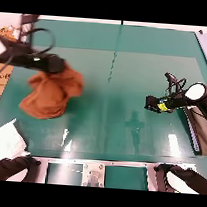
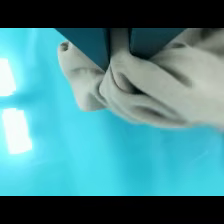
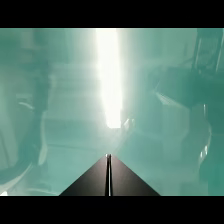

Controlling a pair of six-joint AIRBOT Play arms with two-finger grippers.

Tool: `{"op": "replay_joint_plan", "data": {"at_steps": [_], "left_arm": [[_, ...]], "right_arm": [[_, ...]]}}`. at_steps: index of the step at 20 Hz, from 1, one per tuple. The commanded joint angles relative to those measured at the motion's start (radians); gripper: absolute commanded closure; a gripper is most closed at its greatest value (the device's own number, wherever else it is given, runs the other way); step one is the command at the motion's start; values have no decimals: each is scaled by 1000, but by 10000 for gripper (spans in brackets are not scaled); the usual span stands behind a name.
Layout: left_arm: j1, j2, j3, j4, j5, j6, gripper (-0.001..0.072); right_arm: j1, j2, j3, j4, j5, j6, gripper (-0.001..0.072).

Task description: Fold the shirts.

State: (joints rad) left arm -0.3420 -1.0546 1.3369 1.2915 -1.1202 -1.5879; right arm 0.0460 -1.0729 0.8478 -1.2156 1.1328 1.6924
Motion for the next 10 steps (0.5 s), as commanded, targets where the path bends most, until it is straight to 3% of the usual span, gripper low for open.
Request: {"op": "replay_joint_plan", "data": {"at_steps": [1,3,4,5,6,9,10], "left_arm": [[-231,-79,42,-93,206,13,684],[-311,-185,42,-148,231,26,682],[-339,-241,42,-184,239,28,506],[-358,-295,42,-213,236,39,94],[-359,-330,42,-223,213,53,-13],[-236,-338,52,-135,42,52,-10],[-168,-326,56,-106,-22,51,-11]], "right_arm": [[0,0,18,11,2,1,696],[0,0,35,11,2,1,686],[0,0,47,11,2,1,576],[-4,0,60,11,2,1,448],[-18,0,80,8,15,0,373],[-124,0,156,8,71,-16,343],[-170,0,167,9,72,-39,245]]}}
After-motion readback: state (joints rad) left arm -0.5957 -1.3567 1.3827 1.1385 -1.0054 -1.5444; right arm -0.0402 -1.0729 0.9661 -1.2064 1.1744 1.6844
